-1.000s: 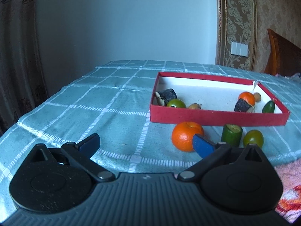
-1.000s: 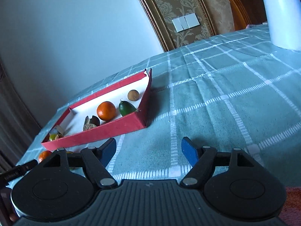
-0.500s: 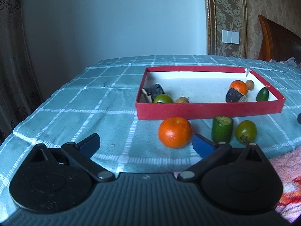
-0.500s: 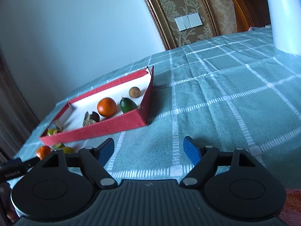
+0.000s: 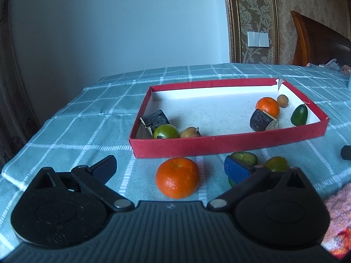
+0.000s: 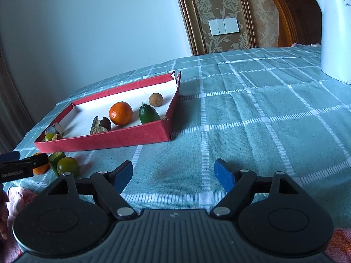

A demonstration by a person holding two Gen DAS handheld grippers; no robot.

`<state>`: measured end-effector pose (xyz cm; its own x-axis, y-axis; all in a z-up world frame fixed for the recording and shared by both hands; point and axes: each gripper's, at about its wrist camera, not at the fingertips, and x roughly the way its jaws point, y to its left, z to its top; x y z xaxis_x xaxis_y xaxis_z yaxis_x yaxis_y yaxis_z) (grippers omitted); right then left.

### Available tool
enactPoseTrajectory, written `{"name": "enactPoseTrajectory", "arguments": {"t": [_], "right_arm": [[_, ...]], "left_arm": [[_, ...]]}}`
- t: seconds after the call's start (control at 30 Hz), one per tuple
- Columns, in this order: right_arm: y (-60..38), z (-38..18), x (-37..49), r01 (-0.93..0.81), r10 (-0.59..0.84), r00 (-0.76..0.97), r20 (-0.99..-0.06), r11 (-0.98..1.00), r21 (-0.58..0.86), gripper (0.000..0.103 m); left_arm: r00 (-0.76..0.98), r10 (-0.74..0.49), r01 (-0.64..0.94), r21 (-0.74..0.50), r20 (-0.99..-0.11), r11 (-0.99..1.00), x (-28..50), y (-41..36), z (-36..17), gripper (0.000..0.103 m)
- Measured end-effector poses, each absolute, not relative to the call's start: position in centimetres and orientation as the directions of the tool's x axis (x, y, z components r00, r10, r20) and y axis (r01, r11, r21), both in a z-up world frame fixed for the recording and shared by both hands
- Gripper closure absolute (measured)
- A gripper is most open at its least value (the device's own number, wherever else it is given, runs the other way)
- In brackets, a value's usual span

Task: Organize fruits
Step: 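Withdraw the open right tool from the tray, then move the left tool to the tangerine and close on it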

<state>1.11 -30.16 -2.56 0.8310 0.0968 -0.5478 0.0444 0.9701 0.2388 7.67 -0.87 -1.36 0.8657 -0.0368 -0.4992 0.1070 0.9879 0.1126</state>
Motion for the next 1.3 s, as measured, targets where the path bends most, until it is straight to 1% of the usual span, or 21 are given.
{"name": "enactPoseTrajectory", "arguments": {"t": [0.17, 0.27, 0.3, 0.33, 0.4, 0.5, 0.57, 0.67, 0.7, 0.73, 1.1, 1.3], "right_arm": [[-30.1, -2.5, 1.1, 0.044, 0.096, 0.831, -0.548, 0.97, 0.238, 0.022], [-30.1, -2.5, 1.1, 0.045, 0.097, 0.831, -0.548, 0.97, 0.239, 0.021], [-30.1, -2.5, 1.1, 0.045, 0.097, 0.831, -0.548, 0.97, 0.239, 0.021], [-30.1, -2.5, 1.1, 0.045, 0.098, 0.831, -0.547, 0.97, 0.241, 0.021], [-30.1, -2.5, 1.1, 0.044, 0.101, 0.832, -0.545, 0.968, 0.246, 0.021], [-30.3, -2.5, 1.1, 0.043, 0.108, 0.834, -0.541, 0.965, 0.259, 0.021], [-30.3, -2.5, 1.1, 0.043, 0.11, 0.835, -0.539, 0.964, 0.264, 0.021], [-30.4, -2.5, 1.1, 0.043, 0.111, 0.836, -0.538, 0.963, 0.266, 0.021], [-30.4, -2.5, 1.1, 0.043, 0.111, 0.836, -0.538, 0.963, 0.266, 0.021], [-30.4, -2.5, 1.1, 0.043, 0.111, 0.835, -0.538, 0.963, 0.266, 0.021], [-30.4, -2.6, 1.1, 0.043, 0.108, 0.835, -0.54, 0.965, 0.26, 0.021], [-30.4, -2.6, 1.1, 0.044, 0.108, 0.835, -0.54, 0.964, 0.261, 0.021]], "left_arm": [[0.839, -0.04, 0.086, 0.06, -0.542, 0.994, 8.8, 0.1, -2.1, 0.0], [0.829, -0.047, 0.067, 0.015, -0.557, 0.998, 9.1, 0.9, -2.2, 0.006], [0.822, -0.058, 0.069, -0.001, -0.566, 0.998, 9.3, 1.1, -2.3, 0.015], [0.814, -0.065, 0.07, -0.013, -0.577, 0.997, 9.4, 1.3, -2.4, 0.021], [0.809, -0.07, 0.07, -0.022, -0.584, 0.997, 9.5, 1.5, -2.5, 0.025], [0.813, -0.087, 0.089, -0.025, -0.576, 0.996, 9.3, 1.4, -2.5, 0.033], [0.817, -0.101, 0.105, -0.026, -0.568, 0.994, 9.2, 1.3, -2.4, 0.043], [0.827, -0.102, 0.112, -0.017, -0.552, 0.994, 8.9, 1.1, -2.2, 0.049], [0.829, -0.101, 0.112, -0.013, -0.549, 0.994, 8.8, 1.0, -2.2, 0.056], [0.83, -0.097, 0.111, -0.008, -0.55, 0.994, 8.8, 0.9, -2.2, 0.06], [0.834, -0.086, 0.087, -0.025, -0.545, 0.996, 8.6, 1.2, -2.0, 0.062], [0.85, -0.083, 0.078, -0.032, -0.52, 0.996, 8.2, 1.5, -1.8, 0.062]]}}
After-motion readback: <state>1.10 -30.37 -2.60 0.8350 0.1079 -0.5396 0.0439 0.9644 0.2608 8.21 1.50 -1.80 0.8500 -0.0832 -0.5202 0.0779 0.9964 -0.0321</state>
